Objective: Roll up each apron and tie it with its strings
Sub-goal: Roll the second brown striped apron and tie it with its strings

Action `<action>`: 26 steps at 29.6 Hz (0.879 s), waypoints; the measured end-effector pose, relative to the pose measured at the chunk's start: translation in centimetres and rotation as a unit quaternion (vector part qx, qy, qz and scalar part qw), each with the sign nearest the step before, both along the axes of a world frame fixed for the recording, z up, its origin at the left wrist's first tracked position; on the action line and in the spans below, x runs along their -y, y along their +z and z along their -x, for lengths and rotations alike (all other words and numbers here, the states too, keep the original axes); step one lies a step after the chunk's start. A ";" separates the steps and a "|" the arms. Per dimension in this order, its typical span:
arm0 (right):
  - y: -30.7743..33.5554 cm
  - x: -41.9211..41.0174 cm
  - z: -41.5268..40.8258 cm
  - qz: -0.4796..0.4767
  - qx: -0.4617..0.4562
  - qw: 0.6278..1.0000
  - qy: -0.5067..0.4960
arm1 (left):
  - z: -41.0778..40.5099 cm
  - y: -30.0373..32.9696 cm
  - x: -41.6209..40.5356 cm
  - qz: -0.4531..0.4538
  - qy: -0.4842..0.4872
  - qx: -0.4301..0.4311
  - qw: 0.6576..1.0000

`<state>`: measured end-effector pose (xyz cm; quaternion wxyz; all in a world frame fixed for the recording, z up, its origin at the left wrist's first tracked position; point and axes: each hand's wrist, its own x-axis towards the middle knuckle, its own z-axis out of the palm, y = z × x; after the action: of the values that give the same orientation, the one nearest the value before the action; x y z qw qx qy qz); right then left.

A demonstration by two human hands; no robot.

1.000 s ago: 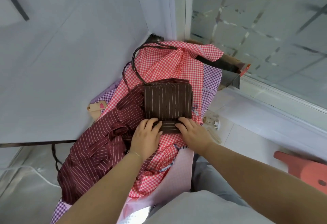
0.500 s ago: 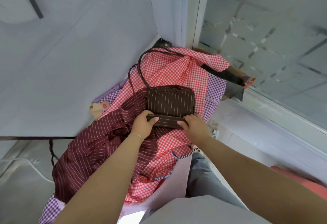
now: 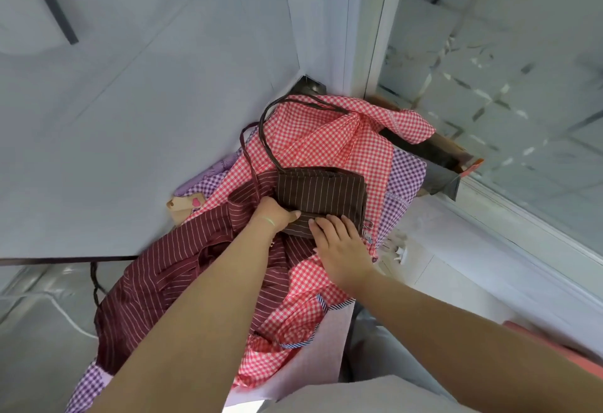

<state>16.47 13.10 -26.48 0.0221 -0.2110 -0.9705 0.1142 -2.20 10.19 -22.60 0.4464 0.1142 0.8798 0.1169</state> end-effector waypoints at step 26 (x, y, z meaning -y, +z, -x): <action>13.6 -7.2 3.7 0.741 -0.015 0.661 -0.118 | -8.7 10.7 0.8 -0.430 0.453 0.272 0.732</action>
<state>12.81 20.32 -12.84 -0.1132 -0.2685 -0.5320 0.7950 6.51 9.36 -11.87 0.4643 -0.1549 0.5243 0.6968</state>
